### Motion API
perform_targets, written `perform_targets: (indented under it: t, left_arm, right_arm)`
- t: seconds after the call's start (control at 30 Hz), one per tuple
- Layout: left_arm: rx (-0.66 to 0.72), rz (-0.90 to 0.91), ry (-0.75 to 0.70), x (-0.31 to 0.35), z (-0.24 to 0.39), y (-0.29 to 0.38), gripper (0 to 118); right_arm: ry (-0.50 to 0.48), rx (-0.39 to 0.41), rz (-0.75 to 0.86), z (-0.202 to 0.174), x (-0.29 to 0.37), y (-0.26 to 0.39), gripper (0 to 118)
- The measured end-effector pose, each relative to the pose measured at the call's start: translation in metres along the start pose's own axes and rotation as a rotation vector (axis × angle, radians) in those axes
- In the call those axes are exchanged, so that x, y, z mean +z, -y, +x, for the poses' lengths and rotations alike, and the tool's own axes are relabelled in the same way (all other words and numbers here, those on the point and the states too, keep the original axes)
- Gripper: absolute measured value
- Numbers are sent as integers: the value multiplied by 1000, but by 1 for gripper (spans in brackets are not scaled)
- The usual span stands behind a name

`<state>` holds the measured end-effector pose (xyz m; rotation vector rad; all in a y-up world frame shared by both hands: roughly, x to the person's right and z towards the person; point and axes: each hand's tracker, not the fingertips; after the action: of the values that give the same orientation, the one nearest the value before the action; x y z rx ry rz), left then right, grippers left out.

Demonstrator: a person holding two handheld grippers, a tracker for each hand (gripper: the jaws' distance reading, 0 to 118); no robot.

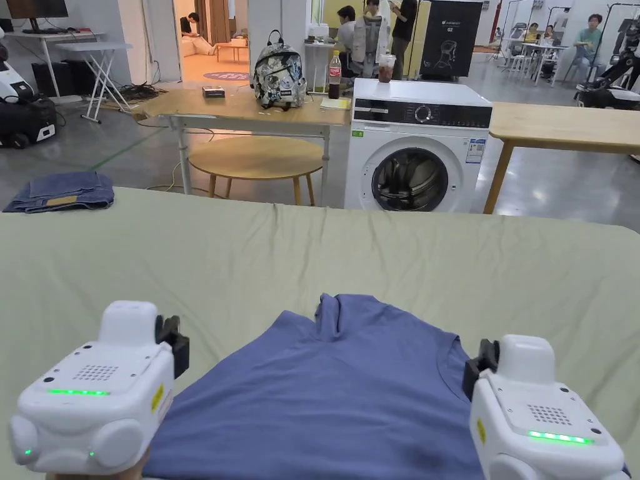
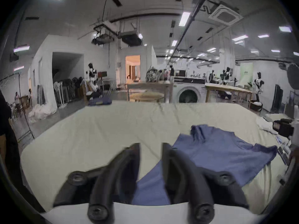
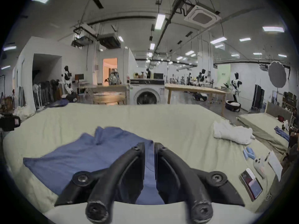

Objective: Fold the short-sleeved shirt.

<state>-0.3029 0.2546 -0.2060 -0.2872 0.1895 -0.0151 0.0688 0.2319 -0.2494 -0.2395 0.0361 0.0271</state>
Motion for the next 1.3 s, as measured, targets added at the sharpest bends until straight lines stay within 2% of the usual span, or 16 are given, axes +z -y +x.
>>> perform_targets:
  t: [0.07,0.3,0.43,0.57,0.8,0.93,0.97,1.07,1.1,1.13,1.17,1.3]
  left_arm:
    - [-13,25,15,4,14,-3,0]
    - [-32,-2,12,6,40,0,0]
    - [34,-77,15,7,30,10,0]
    - [87,-199,17,9,6,25,0]
    - [181,-376,-22,6,-58,37,0]
    - [293,-491,-3,-16,-109,47,0]
    - [297,-521,-9,-24,-120,49,3]
    - [355,-570,-35,-39,-150,58,45]
    - [390,-587,-41,-42,-156,61,52]
    - [405,-624,-48,-47,-162,63,52]
    - [412,-626,-44,-51,-167,66,68]
    - [403,-721,-81,-71,-174,80,69]
  right_arm:
    - [-13,0,21,-12,2,-6,0]
    - [-54,4,45,-37,5,-15,0]
    - [-55,-11,14,-41,3,-11,0]
    - [-61,46,1,-45,4,-1,0]
    - [-93,66,-57,-50,-5,11,0]
    - [-128,90,-72,-55,-7,17,0]
    - [-131,97,-76,-57,-7,18,0]
    - [-143,107,-81,-60,-8,20,0]
    - [-145,107,-83,-61,-8,20,0]
    - [-147,109,-87,-61,-10,21,0]
    - [-149,110,-92,-62,-10,22,0]
    - [-150,114,-109,-65,-14,26,0]
